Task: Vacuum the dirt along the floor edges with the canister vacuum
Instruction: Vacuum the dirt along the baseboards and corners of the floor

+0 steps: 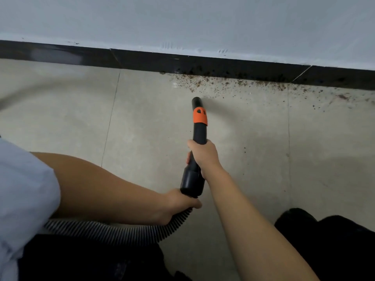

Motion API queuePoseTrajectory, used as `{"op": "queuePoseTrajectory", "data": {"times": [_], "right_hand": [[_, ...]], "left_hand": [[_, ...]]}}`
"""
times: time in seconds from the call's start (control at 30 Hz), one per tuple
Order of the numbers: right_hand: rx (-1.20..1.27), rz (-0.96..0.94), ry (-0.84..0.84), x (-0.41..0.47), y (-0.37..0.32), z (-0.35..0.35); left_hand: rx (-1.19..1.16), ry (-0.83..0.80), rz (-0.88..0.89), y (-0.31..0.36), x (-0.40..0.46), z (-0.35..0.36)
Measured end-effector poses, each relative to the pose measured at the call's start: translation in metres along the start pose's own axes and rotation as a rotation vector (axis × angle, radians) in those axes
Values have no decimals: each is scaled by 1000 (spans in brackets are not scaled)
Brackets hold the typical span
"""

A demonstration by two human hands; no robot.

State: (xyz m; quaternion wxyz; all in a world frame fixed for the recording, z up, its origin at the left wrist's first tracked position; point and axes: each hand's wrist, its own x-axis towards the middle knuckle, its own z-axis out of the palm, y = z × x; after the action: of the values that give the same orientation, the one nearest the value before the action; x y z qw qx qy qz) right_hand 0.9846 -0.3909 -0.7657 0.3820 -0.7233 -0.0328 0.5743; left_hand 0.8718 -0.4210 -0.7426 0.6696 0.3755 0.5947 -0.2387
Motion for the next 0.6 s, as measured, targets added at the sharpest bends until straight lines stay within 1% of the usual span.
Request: {"op": "queuePoseTrajectory", "data": {"times": [0.13, 0.27, 0.4, 0.6], "right_hand": [[85, 1, 136, 1, 6, -24], [110, 1, 182, 8, -4, -44], [37, -9, 121, 12, -13, -39], [-103, -23, -4, 13, -9, 0]], "left_hand": [[85, -6, 94, 7, 6, 16], [83, -24, 165, 24, 11, 30], [7, -30, 178, 26, 11, 33], [-106, 31, 137, 6, 10, 14]]}}
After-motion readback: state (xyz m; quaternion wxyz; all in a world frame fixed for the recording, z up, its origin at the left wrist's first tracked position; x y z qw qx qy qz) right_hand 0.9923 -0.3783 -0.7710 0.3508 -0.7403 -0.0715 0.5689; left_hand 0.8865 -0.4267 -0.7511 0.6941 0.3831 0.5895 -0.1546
